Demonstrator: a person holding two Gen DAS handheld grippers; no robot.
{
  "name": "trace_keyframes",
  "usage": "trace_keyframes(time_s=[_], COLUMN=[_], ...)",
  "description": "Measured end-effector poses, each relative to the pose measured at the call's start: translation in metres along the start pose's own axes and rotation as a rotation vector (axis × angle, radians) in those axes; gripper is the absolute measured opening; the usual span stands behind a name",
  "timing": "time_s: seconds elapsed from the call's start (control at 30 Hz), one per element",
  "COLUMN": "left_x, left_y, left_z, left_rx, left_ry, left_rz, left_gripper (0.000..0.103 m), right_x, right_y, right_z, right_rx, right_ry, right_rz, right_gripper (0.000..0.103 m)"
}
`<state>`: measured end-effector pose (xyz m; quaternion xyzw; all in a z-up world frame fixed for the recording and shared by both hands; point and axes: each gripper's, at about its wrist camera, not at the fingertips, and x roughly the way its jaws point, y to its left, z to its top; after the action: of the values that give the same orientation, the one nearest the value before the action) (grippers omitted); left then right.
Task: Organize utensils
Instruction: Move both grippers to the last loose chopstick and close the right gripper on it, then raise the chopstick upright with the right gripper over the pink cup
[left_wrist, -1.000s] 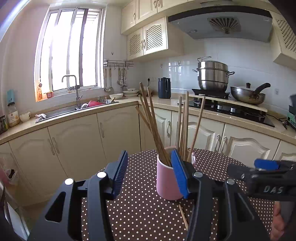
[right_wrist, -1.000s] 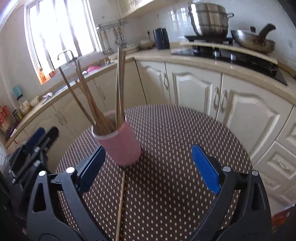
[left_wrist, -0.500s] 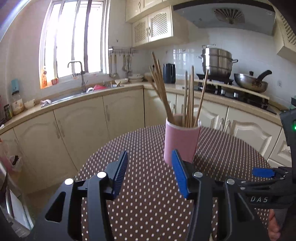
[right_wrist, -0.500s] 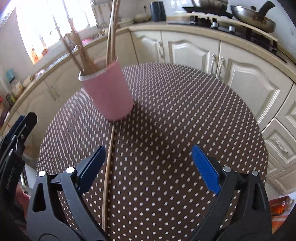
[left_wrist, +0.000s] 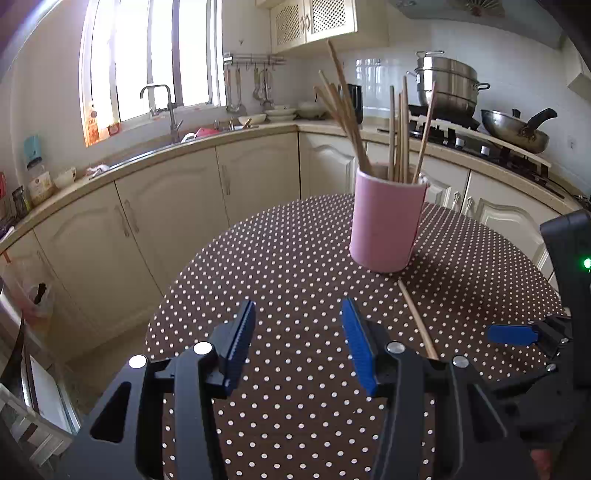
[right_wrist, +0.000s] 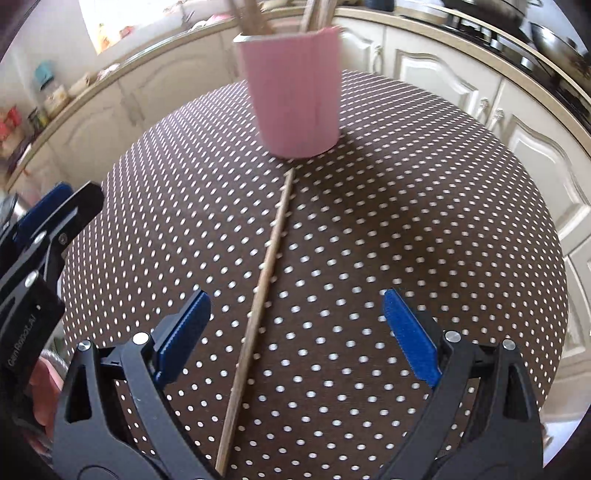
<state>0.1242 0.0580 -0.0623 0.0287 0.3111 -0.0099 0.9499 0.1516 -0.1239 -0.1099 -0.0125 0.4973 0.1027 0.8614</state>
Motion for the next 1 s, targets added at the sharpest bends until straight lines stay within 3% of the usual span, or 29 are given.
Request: trace_keyframes(time_s=[0.03, 0.1, 0.13, 0.17, 0.2, 0.27, 0.43, 0.53, 0.8, 1.0], left_x=[0.001, 0.002, 0.002, 0.001, 0.000, -0.001, 0.002, 0.012, 0.035, 0.062], left_y=[0.001, 0.003, 0.003, 0.003, 0.003, 0.001, -0.003, -0.007, -0.021, -0.037], left_z=[0.000, 0.000, 0.001, 0.001, 0.002, 0.007, 0.022, 0.036, 0.074, 0.096], left_rx=[-0.006, -0.019, -0.023, -0.026, -0.029, -0.032, -0.043, -0.053, -0.093, -0.116], left_ry=[0.007, 0.014, 0.015, 0.013, 0.011, 0.008, -0.012, -0.006, -0.047, -0.047], left_rz=[0.001, 0.007, 0.011, 0.011, 0.008, 0.002, -0.039, -0.110, -0.283, -0.309], left_gripper=[0.049, 0.049, 0.049, 0.049, 0.049, 0.049, 0.053, 0.053, 0.053, 0.053], right_x=[0.003, 0.006, 0.004, 0.003, 0.002, 0.003, 0.000, -0.007, -0.044, -0.081], right_y=[0.003, 0.010, 0.014, 0.016, 0.017, 0.013, -0.007, -0.019, -0.054, -0.075], right_z=[-0.001, 0.000, 0.000, 0.001, 0.001, 0.003, 0.009, 0.014, 0.029, 0.037], right_rx=[-0.006, -0.052, -0.082, -0.097, -0.098, -0.076, 0.015, 0.045, 0.116, 0.174], right_ry=[0.008, 0.000, -0.017, -0.025, -0.031, -0.041, -0.053, -0.082, -0.183, -0.290], right_rz=[-0.001, -0.056, -0.053, -0.026, -0.032, -0.025, 0.032, 0.039, -0.019, -0.060], right_gripper=[0.090, 0.071, 0.054, 0.045, 0.027, 0.011, 0.006, 0.006, 0.006, 0.006])
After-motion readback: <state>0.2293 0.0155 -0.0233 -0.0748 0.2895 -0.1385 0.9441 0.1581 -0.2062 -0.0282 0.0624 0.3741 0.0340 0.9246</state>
